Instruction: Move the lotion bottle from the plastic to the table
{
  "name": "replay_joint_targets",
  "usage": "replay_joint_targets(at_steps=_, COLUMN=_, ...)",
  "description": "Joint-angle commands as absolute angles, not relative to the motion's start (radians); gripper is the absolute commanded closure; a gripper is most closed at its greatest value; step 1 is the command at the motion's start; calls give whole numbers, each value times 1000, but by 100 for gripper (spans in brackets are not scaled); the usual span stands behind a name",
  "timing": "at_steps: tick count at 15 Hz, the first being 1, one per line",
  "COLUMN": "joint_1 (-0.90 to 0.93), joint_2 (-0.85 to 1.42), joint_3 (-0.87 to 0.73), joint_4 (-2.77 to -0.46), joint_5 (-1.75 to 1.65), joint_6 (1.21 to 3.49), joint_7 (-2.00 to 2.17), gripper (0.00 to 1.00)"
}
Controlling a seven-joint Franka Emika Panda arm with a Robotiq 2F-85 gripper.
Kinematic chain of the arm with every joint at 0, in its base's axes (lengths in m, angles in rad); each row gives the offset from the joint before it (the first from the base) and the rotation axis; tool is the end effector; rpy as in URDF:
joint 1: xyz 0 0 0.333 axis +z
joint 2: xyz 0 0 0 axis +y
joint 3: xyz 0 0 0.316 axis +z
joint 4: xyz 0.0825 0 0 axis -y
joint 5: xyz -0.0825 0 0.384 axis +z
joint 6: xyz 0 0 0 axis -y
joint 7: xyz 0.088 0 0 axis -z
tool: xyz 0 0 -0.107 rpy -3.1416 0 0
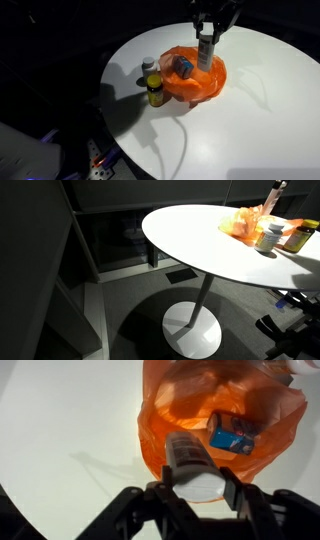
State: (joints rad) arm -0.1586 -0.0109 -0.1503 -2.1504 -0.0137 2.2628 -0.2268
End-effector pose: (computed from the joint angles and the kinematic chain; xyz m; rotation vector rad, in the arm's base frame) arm 0.5215 -0.1669 0.4172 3.0925 -0.1146 0.1802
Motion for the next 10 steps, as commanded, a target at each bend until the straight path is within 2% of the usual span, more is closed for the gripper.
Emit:
replay_joint_targets(at_steps=1, joint_1=-174, joint_2=-111, joint_3=-170, joint_4=-2191, joint_5=-75, joint_6=2246, joint_7=-161, gripper=74)
replay_joint_targets(at_steps=10, joint_1=-118, joint_2=-224, joint_3=-129, joint_4=-2238, joint_5=-78, joint_6=2147, joint_7=-207, gripper=74)
